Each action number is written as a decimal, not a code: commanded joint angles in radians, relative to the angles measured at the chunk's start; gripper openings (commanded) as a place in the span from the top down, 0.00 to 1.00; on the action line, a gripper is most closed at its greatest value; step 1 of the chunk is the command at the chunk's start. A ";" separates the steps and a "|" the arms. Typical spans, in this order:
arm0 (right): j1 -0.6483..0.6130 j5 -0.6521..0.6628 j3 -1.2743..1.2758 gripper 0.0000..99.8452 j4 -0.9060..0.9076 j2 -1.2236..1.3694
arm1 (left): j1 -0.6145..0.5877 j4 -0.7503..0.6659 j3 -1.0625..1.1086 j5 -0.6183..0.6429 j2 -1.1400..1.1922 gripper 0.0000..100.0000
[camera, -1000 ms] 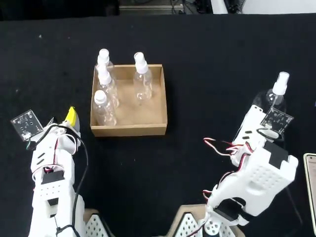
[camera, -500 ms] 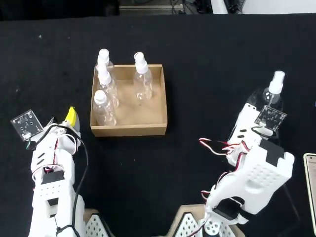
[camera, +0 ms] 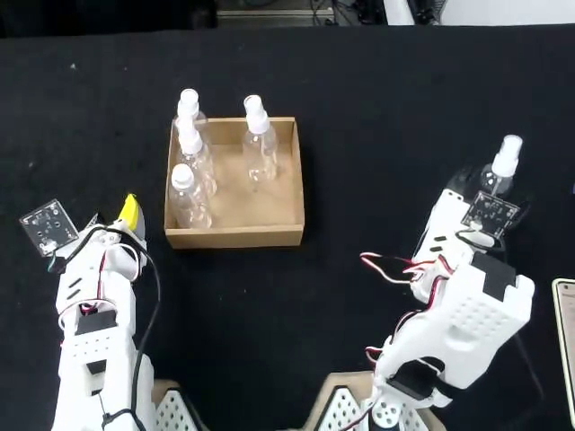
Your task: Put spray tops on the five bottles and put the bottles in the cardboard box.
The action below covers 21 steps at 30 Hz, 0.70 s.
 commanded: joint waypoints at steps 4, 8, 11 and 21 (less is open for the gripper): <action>-0.015 0.015 0.048 0.70 -0.199 -0.004 | 0.013 -0.026 0.015 0.000 -0.008 0.79; -0.017 0.057 0.087 0.72 -0.224 -0.035 | 0.013 -0.026 0.015 0.000 -0.008 0.79; -0.017 0.060 0.090 0.72 -0.224 -0.054 | 0.013 -0.026 0.015 0.000 -0.008 0.79; -0.006 0.052 0.124 0.72 -0.100 -0.226 | 0.013 -0.026 0.016 0.000 -0.008 0.79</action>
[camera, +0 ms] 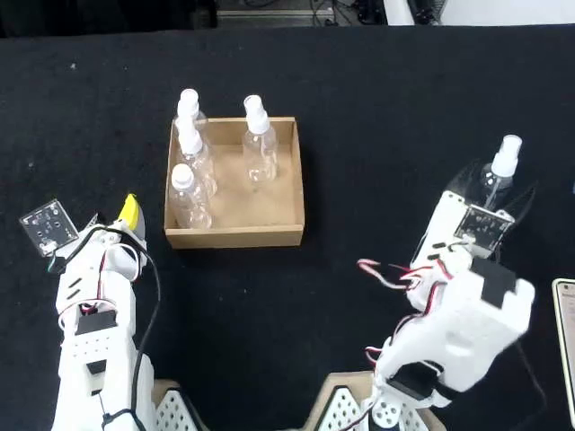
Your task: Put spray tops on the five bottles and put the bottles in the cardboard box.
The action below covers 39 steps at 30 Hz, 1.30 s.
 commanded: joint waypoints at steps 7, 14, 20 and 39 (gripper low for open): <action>-0.008 0.000 0.018 0.72 0.451 -0.374 | 0.013 -0.026 0.016 0.000 -0.008 0.79; -0.008 0.000 -0.002 0.72 0.552 -0.397 | 0.013 -0.026 0.018 0.000 -0.008 0.79; -0.011 0.000 -0.044 0.72 0.551 -0.323 | 0.013 -0.026 0.018 0.000 -0.008 0.79; -0.006 0.008 -0.085 0.72 0.557 -0.231 | 0.013 -0.026 0.018 0.000 -0.008 0.79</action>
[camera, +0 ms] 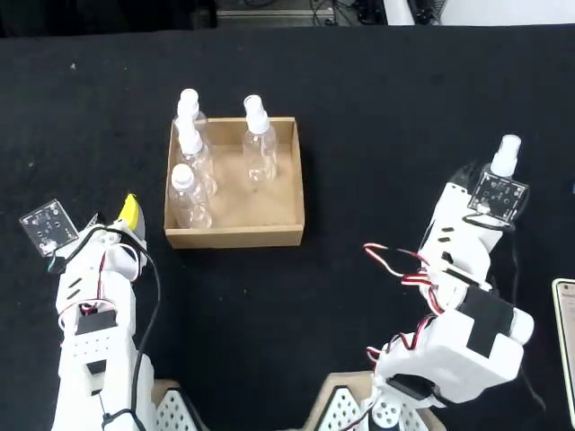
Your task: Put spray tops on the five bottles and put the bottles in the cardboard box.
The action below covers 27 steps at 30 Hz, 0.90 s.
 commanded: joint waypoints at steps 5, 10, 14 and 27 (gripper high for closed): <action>-0.008 0.008 -0.008 0.72 -0.003 -0.007 | 0.013 -0.026 0.018 0.000 -0.008 0.79; -0.009 0.008 -0.012 0.72 -0.005 -0.013 | 0.013 -0.026 0.018 0.000 -0.008 0.79; -0.006 0.008 -0.007 0.72 0.002 -0.007 | 0.013 -0.026 0.018 0.000 -0.008 0.79; -0.006 0.008 -0.004 0.72 0.006 -0.007 | 0.013 -0.026 0.018 0.000 -0.008 0.79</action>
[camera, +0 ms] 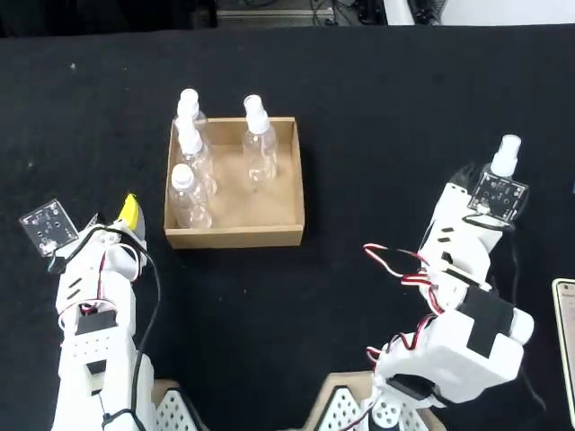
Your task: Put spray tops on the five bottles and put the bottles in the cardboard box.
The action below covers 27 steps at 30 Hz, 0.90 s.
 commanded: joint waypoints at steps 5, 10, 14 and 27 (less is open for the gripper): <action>-0.005 0.009 -0.004 0.83 0.005 -0.007 | 0.013 -0.026 0.018 0.000 -0.008 0.79; -0.003 0.009 -0.002 0.89 0.005 -0.007 | 0.013 -0.026 0.018 0.000 -0.008 0.79; 0.012 0.003 -0.002 0.90 0.005 -0.008 | 0.013 -0.026 0.018 0.000 -0.008 0.79; -0.048 0.000 0.239 0.96 -0.048 -0.315 | 0.013 -0.026 0.016 0.000 -0.008 0.79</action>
